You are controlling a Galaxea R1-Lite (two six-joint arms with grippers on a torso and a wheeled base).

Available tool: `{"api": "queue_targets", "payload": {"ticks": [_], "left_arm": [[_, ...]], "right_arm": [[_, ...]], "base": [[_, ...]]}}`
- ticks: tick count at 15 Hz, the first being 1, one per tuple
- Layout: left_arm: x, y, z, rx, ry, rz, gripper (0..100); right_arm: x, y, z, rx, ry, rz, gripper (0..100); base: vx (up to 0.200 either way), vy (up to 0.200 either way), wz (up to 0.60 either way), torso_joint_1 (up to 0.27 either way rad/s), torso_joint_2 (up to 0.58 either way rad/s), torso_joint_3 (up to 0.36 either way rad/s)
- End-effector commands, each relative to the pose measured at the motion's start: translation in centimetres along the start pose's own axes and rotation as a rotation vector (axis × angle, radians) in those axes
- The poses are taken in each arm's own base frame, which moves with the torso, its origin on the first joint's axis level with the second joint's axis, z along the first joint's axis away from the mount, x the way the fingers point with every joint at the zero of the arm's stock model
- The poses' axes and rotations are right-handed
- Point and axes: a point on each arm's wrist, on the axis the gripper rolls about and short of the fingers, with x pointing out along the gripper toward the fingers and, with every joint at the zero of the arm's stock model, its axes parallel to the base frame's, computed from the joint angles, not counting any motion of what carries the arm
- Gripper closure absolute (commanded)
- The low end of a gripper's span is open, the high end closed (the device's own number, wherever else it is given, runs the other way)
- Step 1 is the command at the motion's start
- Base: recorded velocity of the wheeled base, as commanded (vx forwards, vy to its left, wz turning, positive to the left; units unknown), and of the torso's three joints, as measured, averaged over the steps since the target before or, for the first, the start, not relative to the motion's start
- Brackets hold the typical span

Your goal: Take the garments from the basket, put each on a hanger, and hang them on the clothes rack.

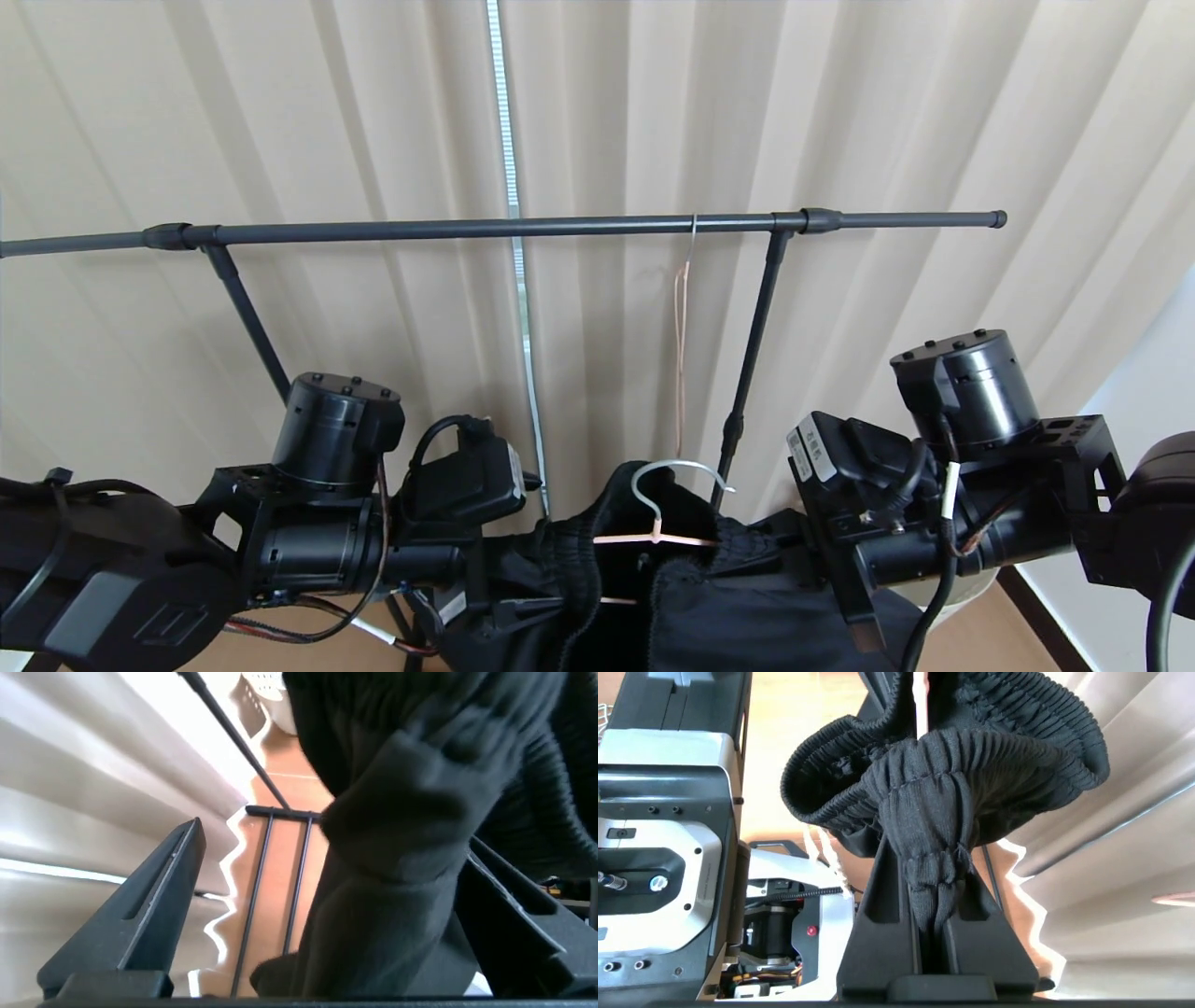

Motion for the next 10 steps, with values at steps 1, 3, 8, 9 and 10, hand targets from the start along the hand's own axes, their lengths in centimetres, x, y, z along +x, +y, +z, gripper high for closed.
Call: {"api": "queue_targets", "payload": {"ticks": [1, 3, 8, 9, 10], "left_arm": [[0.08, -0.2, 0.25, 0.007, -0.006, -0.007, 0], [0.15, -0.26, 0.27, 0.007, -0.005, -0.009, 0], [-0.03, -0.43, 0.59, 0.014, -0.012, -0.007, 100], [-0.11, -0.52, 0.55, 0.014, -0.011, -0.007, 100], [-0.25, -0.57, 0.6, 0.015, -0.013, -0.006, 100]], "right_arm": [[0.05, 0.03, -0.02, 0.0, 0.0, 0.003, 100], [0.02, 0.07, -0.02, 0.0, 0.0, 0.003, 100], [0.09, 0.03, -0.09, -0.001, 0.0, 0.004, 100], [0.12, -0.01, -0.07, -0.003, -0.001, 0.003, 100], [0.12, -0.08, -0.09, -0.003, -0.001, 0.0, 100]], "base": [[0.0, 0.0, 0.0, 0.0, 0.0, 0.0], [0.0, 0.0, 0.0, 0.0, 0.0, 0.0], [0.0, 0.0, 0.0, 0.0, 0.0, 0.0], [0.0, 0.0, 0.0, 0.0, 0.0, 0.0], [0.0, 0.0, 0.0, 0.0, 0.0, 0.0]]}}
